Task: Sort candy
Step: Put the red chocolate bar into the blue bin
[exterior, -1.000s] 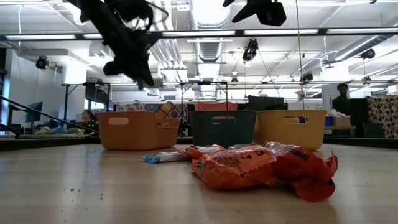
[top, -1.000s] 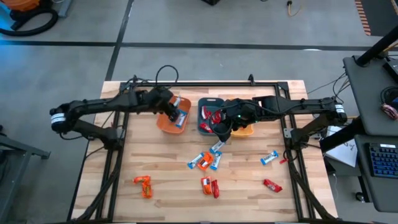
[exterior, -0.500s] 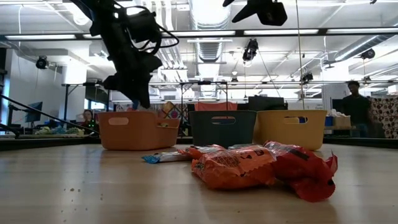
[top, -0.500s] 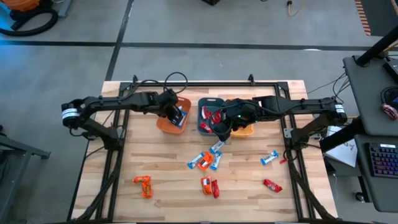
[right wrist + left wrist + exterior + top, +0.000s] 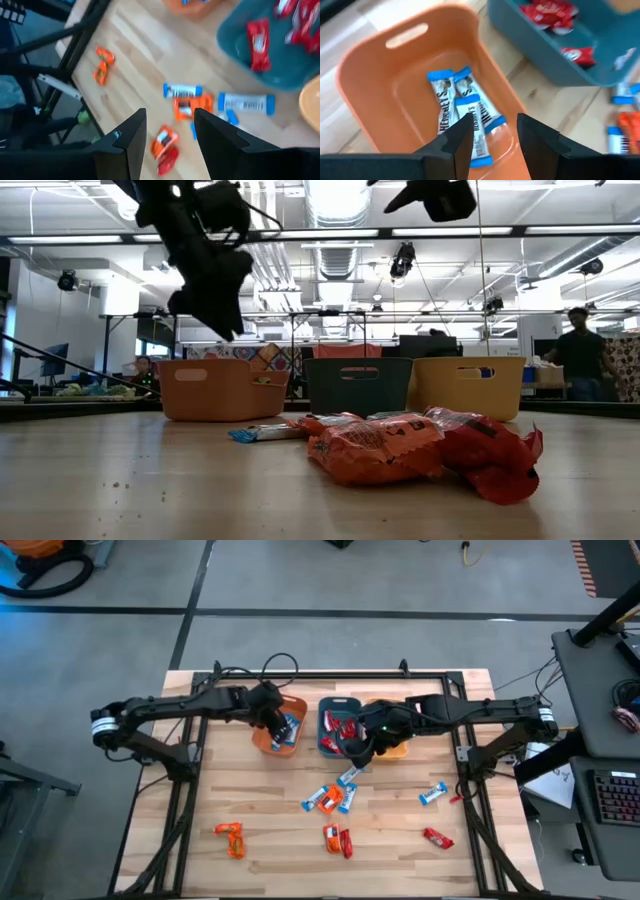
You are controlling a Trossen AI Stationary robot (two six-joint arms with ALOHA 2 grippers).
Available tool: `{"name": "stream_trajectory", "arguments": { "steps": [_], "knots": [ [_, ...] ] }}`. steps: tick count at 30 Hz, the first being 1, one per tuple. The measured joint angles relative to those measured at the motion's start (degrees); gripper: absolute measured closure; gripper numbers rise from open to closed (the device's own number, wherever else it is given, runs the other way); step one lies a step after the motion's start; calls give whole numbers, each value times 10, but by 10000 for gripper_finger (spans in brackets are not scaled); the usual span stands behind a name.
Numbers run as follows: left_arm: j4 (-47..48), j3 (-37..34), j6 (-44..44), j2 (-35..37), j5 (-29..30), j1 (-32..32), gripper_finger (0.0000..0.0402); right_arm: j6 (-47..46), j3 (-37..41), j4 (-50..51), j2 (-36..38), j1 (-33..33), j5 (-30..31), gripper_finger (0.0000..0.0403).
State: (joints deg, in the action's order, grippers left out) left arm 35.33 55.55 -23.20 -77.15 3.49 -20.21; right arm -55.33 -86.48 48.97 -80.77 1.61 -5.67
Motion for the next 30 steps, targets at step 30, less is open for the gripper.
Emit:
{"name": "stream_trajectory", "arguments": {
  "steps": [30],
  "knots": [
    [-177, 1, -16, 205, -1, 124, 267, -172, 99, 161, 0, 237, -124, 245]
  ]
}}
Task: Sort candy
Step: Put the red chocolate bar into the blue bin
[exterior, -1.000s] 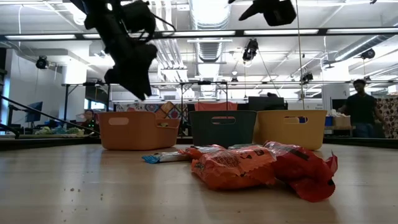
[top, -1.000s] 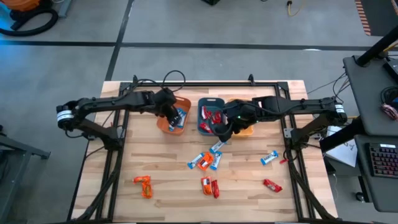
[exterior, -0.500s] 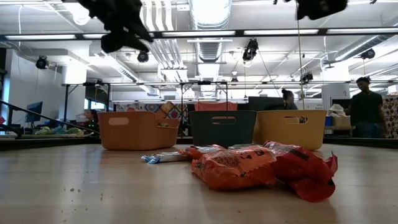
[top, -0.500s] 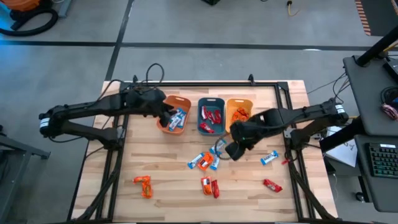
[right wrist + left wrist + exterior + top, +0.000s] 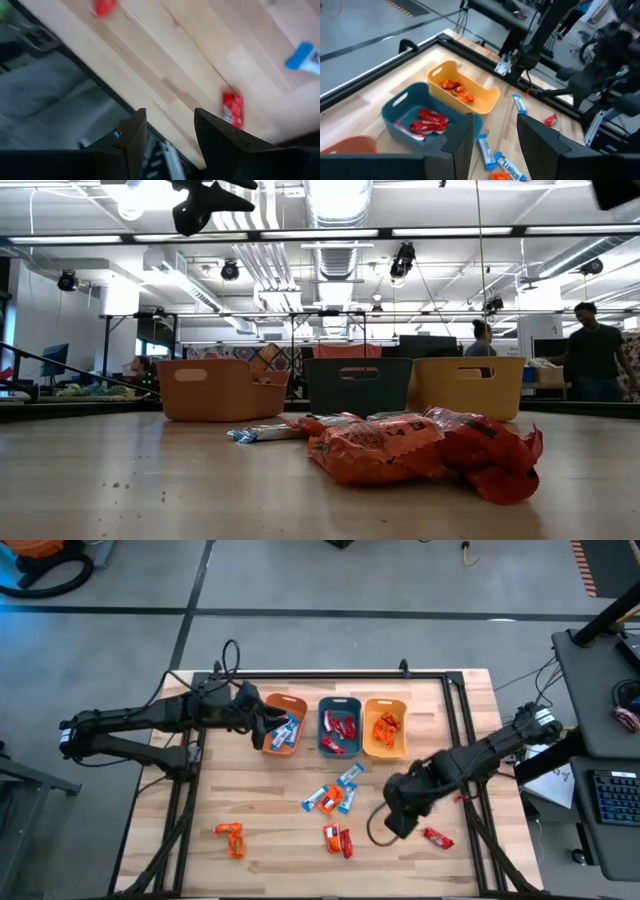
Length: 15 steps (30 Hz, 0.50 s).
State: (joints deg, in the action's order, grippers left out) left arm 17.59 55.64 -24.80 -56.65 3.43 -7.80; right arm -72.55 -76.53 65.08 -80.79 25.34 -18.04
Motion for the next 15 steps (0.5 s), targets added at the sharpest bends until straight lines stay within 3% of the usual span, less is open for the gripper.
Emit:
{"name": "stream_trajectory", "arguments": {
  "steps": [15],
  "knots": [
    [0, 0, -4, -5, 1, 2, 267, -97, 170, -57, 0, 109, -17, 245]
  ]
}}
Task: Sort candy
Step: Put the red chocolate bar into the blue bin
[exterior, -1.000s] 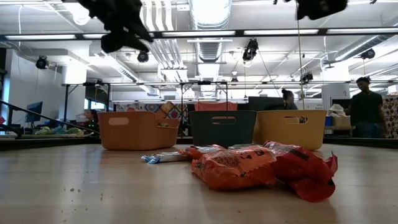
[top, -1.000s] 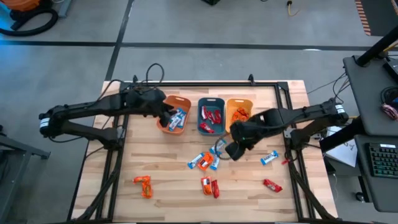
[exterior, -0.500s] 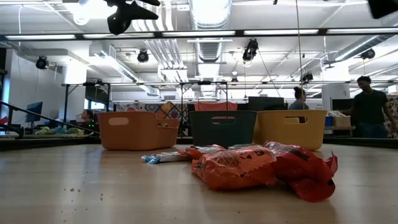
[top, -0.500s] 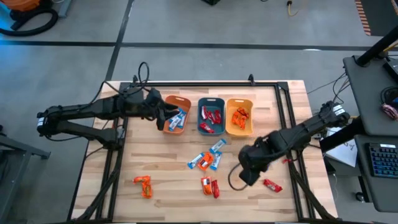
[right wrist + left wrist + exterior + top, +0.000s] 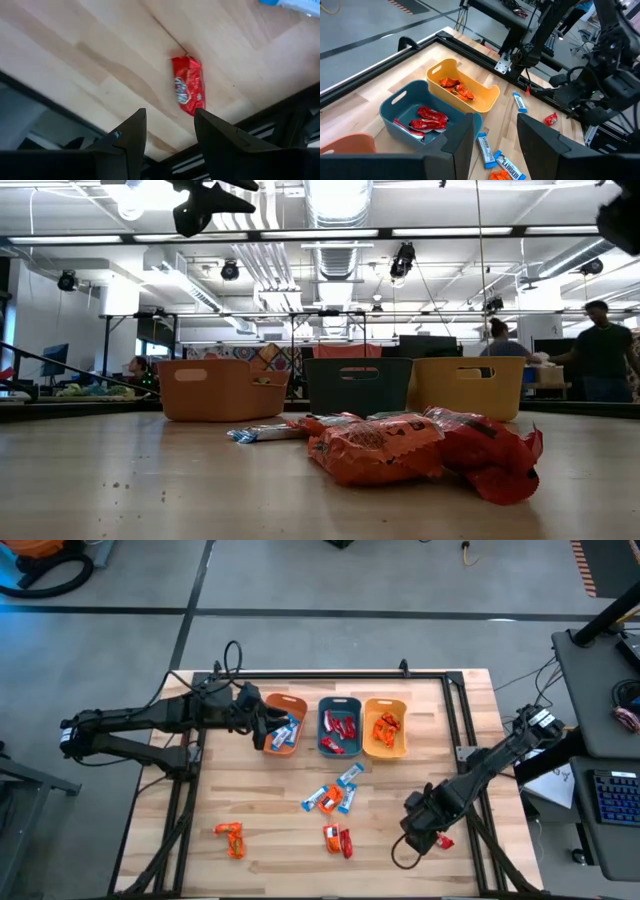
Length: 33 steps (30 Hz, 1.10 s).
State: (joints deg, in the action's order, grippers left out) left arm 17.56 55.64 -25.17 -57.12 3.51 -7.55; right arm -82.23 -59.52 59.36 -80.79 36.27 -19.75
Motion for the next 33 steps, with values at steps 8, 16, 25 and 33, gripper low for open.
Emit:
{"name": "stream_trajectory", "arguments": {
  "steps": [8, 16, 25, 33],
  "knots": [
    [0, 0, 0, 0, 1, 0, 267, -4, 61, -51, 0, 10, -1, 245],
    [0, 0, -6, 0, 4, 0, 267, -3, 110, -117, 0, 10, 1, 245],
    [0, 0, -9, 0, 5, 0, 267, 1, 148, -165, 0, 10, 2, 245],
    [0, 0, -11, 0, 5, 0, 267, -2, 178, -194, 0, 10, 2, 245]
  ]
}}
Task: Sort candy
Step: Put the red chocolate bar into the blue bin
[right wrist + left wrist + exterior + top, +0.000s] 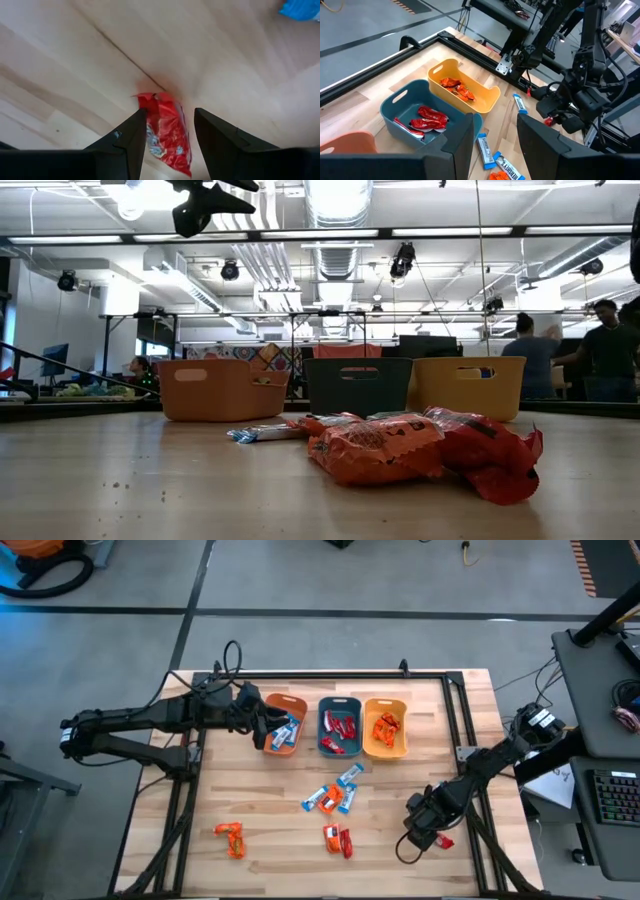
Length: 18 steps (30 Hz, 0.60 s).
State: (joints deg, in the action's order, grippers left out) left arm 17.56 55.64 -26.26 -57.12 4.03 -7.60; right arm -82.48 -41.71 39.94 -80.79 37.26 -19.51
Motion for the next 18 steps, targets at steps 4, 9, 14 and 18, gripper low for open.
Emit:
{"name": "stream_trajectory", "arguments": {
  "steps": [4, 9, 14, 18],
  "knots": [
    [0, 0, 0, 0, 0, 0, 267, 0, 20, -42, 1, 0, -4, 249],
    [0, 0, 0, 0, 1, 0, 267, 0, 33, -63, 1, 0, -1, 272],
    [0, 0, 0, 0, 1, 0, 267, 1, 35, -63, 1, 0, 0, 316],
    [0, 0, 0, 0, 1, 0, 267, 6, 35, -71, 1, 0, 0, 347]
  ]
}}
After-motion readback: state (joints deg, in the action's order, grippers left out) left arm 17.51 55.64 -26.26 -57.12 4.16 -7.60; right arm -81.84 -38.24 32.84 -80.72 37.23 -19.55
